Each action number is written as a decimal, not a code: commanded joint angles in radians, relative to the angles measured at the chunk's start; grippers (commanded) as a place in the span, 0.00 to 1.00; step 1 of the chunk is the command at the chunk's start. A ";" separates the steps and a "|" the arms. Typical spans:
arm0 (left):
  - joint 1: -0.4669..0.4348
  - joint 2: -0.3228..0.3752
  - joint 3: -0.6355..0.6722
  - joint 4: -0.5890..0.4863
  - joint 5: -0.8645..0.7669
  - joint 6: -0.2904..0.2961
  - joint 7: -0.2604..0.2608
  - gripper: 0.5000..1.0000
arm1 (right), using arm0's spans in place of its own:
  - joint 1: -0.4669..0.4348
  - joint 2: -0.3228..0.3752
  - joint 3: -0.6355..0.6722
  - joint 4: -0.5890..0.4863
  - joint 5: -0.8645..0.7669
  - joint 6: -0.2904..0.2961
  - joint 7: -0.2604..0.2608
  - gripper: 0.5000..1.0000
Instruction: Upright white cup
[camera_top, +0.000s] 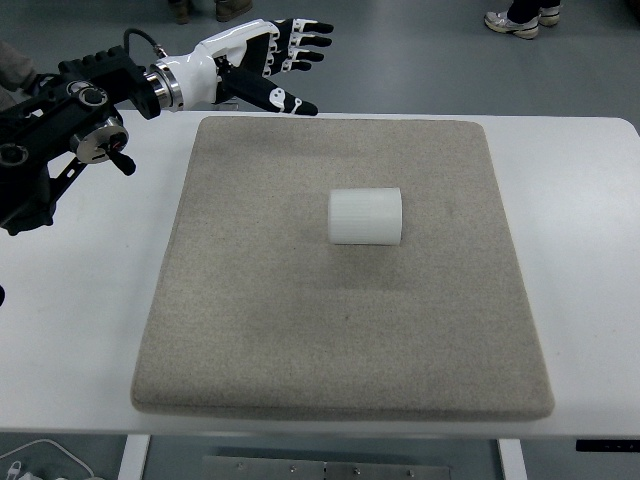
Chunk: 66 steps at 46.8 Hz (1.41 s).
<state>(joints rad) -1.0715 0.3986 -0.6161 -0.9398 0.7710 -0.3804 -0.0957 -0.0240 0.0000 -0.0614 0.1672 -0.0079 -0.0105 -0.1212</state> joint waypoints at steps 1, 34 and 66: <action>-0.013 0.013 0.015 -0.052 0.031 -0.003 0.062 0.99 | -0.001 0.000 0.000 0.000 0.000 0.000 0.000 0.86; -0.050 0.043 0.019 -0.338 0.413 -0.106 0.438 0.97 | -0.001 0.000 0.000 0.000 0.000 0.000 0.000 0.86; -0.079 -0.107 0.084 -0.346 0.464 -0.152 0.495 0.97 | -0.001 0.000 0.000 0.000 0.000 0.000 0.000 0.86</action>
<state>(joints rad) -1.1542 0.3153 -0.5329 -1.2941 1.2163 -0.5385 0.3988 -0.0246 0.0000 -0.0614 0.1672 -0.0075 -0.0105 -0.1212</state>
